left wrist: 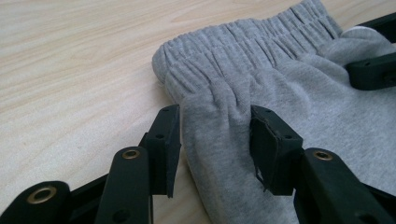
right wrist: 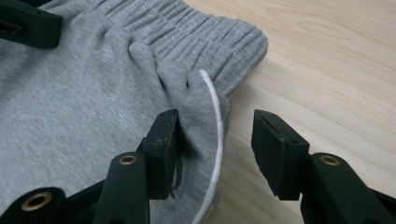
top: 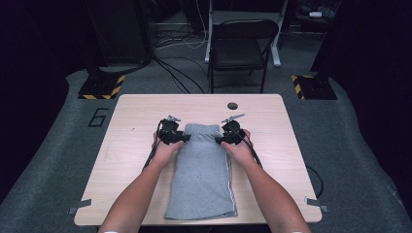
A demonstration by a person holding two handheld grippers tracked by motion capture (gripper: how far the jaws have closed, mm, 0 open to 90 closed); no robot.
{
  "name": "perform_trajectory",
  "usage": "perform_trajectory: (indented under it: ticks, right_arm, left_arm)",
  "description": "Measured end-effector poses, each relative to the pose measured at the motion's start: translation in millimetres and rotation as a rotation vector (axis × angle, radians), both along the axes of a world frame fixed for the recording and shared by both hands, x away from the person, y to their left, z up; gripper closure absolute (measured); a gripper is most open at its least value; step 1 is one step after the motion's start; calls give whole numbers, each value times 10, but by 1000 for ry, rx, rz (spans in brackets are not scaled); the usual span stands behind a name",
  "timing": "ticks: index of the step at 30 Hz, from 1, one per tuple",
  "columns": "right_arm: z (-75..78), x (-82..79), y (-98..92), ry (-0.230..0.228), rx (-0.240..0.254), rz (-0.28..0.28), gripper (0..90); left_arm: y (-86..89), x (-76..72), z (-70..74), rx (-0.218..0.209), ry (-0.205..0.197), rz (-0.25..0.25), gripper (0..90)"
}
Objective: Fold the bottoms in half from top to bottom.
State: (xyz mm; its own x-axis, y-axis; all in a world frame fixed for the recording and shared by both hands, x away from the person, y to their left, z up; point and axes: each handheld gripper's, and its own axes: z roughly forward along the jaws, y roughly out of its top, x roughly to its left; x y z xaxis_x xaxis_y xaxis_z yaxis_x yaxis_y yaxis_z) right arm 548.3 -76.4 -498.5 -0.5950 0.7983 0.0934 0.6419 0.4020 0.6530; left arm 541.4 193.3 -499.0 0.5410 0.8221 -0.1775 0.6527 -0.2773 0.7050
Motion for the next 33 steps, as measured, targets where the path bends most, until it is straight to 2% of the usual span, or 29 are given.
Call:
perform_trajectory:
  ticks: [3, 4, 8, 13, 15, 18, 21, 23, 25, 26, 27, 28, 33]
  right_arm:
    - [-14, 2, 21, 11, 9, -12, 503]
    - [-26, 5, 25, 12, 9, -11, 501]
    - [-87, 21, 33, 36, 6, -23, 471]
    - [-99, 10, 52, 20, 4, -23, 470]
    - [-98, -3, 66, 16, -2, -13, 500]
    - [-99, -16, 81, 9, -5, 8, 552]
    - [-103, -22, 82, 9, 3, 32, 622]
    - [-104, -25, 75, 11, 5, 50, 662]
    - [-106, -24, 81, 15, 15, 43, 679]
    - [-109, -20, 83, 30, 35, 44, 728]
    - [-109, -20, 83, 30, 35, 44, 728]
    - [-105, -22, 84, 44, 43, 44, 779]
    - [-90, -27, 94, 44, 39, 50, 819]
  left_arm:
    - [16, 14, -29, 8, 12, 1, 523]
    - [3, 13, -47, -4, 23, 16, 516]
    - [-15, 20, -75, 10, 22, -5, 516]
    - [-49, 13, -117, 20, 37, -7, 519]
    - [-58, 8, -136, 30, 28, -23, 527]
    - [-74, -2, -148, 14, 21, -12, 536]
    - [-84, -10, -150, 16, 21, -13, 552]
    - [-86, -10, -149, 23, 17, -22, 603]
    - [-88, -7, -149, 22, 19, -36, 628]
    - [-96, -12, -148, 25, 18, -35, 676]
    - [-111, -24, -150, 28, 19, -27, 676]
    - [-127, -33, -150, 33, 19, -28, 727]
    - [-113, -29, -136, 37, 28, -35, 804]
